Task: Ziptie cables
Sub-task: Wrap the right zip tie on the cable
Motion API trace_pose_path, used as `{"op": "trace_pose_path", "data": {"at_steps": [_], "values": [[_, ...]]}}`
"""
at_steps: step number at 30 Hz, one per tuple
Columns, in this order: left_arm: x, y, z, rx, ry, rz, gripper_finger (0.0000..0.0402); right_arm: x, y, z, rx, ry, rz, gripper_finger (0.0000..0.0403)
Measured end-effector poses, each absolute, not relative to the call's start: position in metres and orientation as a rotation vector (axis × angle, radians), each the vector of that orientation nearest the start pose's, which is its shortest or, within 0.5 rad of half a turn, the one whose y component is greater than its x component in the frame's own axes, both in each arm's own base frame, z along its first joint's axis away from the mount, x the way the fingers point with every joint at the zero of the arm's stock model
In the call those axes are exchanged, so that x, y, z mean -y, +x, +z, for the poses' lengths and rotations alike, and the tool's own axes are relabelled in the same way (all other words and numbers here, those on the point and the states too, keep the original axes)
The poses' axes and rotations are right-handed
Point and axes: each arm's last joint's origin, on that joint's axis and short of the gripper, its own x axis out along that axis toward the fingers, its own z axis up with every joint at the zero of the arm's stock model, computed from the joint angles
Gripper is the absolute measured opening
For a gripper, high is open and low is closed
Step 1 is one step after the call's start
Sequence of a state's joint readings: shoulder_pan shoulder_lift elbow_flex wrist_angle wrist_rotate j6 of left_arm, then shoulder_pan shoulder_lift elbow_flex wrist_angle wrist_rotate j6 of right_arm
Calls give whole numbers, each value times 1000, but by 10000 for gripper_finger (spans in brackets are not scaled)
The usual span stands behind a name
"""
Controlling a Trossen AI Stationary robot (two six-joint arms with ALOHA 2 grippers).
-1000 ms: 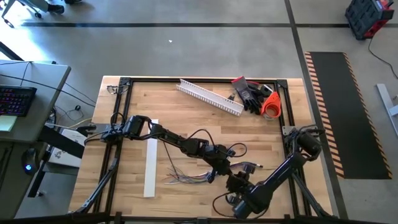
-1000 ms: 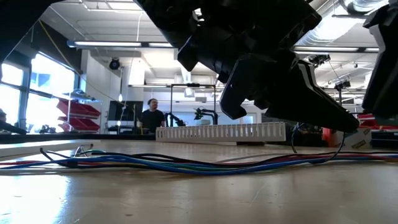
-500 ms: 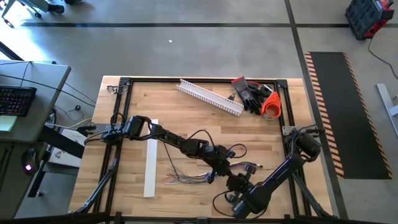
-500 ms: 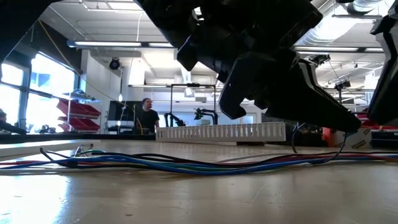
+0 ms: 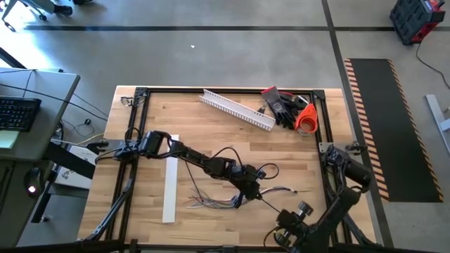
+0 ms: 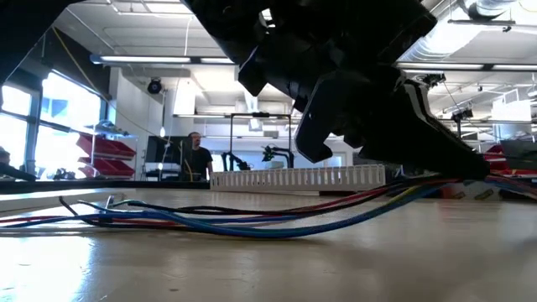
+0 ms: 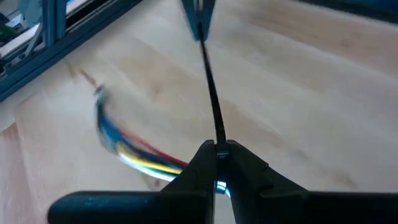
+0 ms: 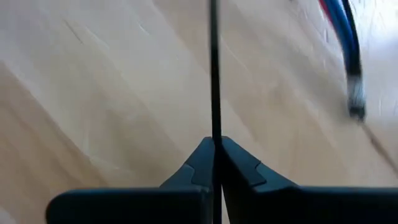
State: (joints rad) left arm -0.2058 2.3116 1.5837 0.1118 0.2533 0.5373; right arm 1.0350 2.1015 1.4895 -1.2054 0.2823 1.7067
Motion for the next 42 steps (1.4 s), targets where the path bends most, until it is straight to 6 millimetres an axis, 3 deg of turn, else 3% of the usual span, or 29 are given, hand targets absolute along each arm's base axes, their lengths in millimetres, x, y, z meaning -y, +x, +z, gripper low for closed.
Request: {"op": "trace_pose_path", "data": {"at_steps": [7,17,22,26,32,37,42], "values": [[108,487,124,-495,504,-598,3,-326,166,141,-1331,346,-763,1],[107,487,123,-504,505,-595,3,-323,169,143,-1362,361,-797,4],[107,486,123,-507,502,-594,3,-319,172,155,-1357,397,-789,54],[107,487,124,-500,502,-593,3,-312,187,159,-1307,378,-747,110],[107,487,124,-502,496,-590,3,-296,221,160,-1138,202,-618,171],[107,487,123,-503,495,-590,3,-274,250,157,-1098,89,-629,172],[107,487,123,-504,495,-590,3,-261,270,153,-1135,38,-593,138]]}}
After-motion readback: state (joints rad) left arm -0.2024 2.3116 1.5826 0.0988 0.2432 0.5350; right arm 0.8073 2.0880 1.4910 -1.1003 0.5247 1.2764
